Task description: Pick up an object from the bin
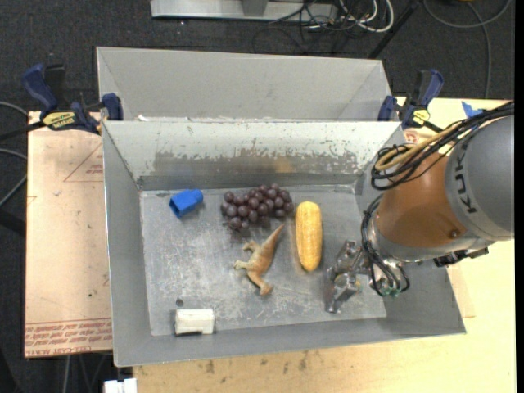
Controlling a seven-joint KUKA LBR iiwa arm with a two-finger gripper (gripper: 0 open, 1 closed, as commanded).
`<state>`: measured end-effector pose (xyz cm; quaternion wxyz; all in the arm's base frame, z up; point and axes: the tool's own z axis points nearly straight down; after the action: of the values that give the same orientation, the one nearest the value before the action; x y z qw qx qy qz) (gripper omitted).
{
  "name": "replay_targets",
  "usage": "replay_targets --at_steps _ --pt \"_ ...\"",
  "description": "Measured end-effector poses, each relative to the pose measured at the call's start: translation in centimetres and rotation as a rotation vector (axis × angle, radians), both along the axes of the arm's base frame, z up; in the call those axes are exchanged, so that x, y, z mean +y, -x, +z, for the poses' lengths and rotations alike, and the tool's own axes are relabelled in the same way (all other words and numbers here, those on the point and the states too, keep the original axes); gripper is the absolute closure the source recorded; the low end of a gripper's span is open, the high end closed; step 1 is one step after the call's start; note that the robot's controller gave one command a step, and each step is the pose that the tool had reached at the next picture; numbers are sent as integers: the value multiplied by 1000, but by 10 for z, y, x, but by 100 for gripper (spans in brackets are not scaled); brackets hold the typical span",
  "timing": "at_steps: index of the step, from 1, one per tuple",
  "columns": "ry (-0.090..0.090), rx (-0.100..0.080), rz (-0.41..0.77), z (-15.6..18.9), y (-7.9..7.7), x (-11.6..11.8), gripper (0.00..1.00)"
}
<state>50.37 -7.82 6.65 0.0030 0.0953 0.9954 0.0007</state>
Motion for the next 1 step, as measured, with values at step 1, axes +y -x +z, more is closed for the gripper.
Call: replay_targets --at_steps 1 --pt "0 3 6 8 1 0 100"
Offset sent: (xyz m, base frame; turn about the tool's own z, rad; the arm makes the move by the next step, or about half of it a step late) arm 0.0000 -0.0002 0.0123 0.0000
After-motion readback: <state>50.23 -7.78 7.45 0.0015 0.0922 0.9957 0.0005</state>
